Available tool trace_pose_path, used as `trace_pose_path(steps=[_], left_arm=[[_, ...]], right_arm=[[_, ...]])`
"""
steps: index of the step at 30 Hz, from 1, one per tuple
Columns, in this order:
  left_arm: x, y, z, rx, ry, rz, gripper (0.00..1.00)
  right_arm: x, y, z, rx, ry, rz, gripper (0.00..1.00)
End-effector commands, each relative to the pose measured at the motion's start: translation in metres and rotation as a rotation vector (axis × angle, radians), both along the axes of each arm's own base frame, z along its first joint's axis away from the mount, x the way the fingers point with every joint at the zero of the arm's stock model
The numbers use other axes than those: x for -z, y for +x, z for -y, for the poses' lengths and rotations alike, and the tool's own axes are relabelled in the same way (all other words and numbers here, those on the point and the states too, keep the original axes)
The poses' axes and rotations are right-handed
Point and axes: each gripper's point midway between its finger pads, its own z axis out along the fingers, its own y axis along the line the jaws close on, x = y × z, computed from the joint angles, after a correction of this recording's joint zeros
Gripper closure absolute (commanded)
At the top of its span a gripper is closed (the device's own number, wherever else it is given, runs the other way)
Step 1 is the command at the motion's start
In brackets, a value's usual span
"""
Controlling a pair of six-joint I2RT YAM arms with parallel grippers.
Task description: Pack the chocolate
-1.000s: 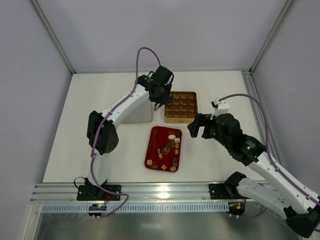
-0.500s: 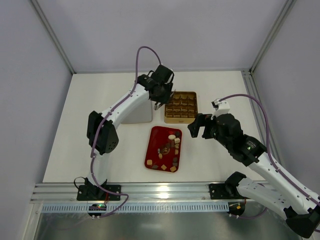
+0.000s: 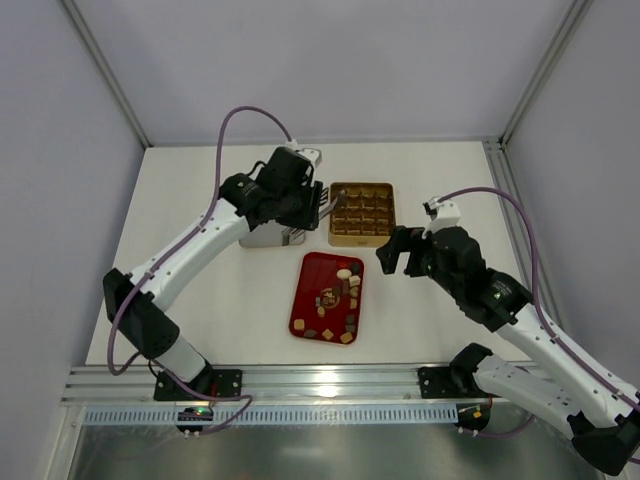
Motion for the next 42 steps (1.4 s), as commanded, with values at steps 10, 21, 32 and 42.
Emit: trace_pose_path(steps=[10,21,32,42], left_arm=[[0.024,-0.114,-0.013,0.126,0.012,-0.092,0.56],[0.048,-0.149,-0.011,0.184,0.041,-0.148,0.56],[0.064,-0.148,0.014,0.208,0.055,-0.164,0.57],[0.076,-0.143,0.028,0.225,0.068,-0.166,0.58]], right_arm=[[-0.007,0.005,0.000,0.022,0.018,0.014,0.00],[0.000,0.004,0.001,0.031,0.010,-0.006,0.00],[0.003,0.002,0.005,0.038,0.000,-0.007,0.00],[0.003,0.002,0.007,0.042,-0.008,-0.003,0.00]])
